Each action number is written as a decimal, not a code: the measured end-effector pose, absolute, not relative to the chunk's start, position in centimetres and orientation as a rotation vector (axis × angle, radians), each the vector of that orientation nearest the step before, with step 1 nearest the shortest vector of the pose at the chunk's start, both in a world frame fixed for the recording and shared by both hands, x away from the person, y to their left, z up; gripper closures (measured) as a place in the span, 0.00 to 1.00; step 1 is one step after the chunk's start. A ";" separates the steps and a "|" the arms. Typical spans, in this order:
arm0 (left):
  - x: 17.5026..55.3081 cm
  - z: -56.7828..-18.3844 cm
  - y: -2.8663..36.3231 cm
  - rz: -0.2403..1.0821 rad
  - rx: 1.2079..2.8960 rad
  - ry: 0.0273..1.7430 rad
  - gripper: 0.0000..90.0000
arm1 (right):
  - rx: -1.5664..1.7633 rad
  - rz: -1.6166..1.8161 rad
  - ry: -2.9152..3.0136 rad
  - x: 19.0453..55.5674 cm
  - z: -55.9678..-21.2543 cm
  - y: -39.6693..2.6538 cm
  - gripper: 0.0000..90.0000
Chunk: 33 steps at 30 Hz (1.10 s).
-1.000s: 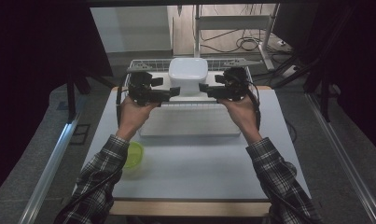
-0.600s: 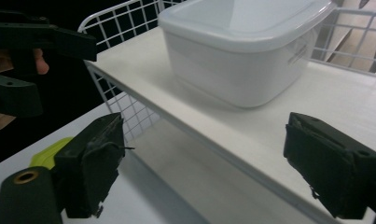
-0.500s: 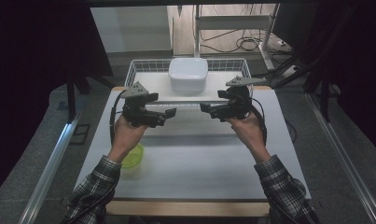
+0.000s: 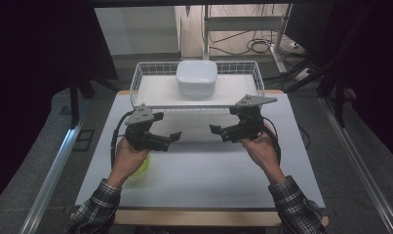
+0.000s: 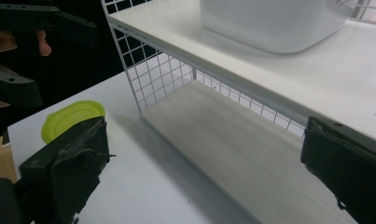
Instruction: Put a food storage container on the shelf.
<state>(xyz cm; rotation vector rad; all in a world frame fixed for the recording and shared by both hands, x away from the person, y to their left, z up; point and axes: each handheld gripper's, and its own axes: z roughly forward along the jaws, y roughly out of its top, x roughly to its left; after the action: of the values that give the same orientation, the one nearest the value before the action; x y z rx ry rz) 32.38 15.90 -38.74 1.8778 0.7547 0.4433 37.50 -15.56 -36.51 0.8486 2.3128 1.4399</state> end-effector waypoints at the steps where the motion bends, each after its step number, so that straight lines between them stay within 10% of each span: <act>1: 32.2 -39.0 15.9 0.438 1.878 0.754 0.09 | 0.850 1.438 2.312 37.2 -36.9 -15.7 0.00; 33: 26.9 -48.1 16.1 0.418 1.862 0.828 0.05 | 0.910 1.383 2.289 31.8 -45.7 -19.9 0.01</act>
<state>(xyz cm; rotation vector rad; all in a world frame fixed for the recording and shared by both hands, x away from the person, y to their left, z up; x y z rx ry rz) 26.94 16.13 -48.09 1.8617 0.8277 0.4176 31.77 -19.91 -45.72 0.9102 2.2888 1.3830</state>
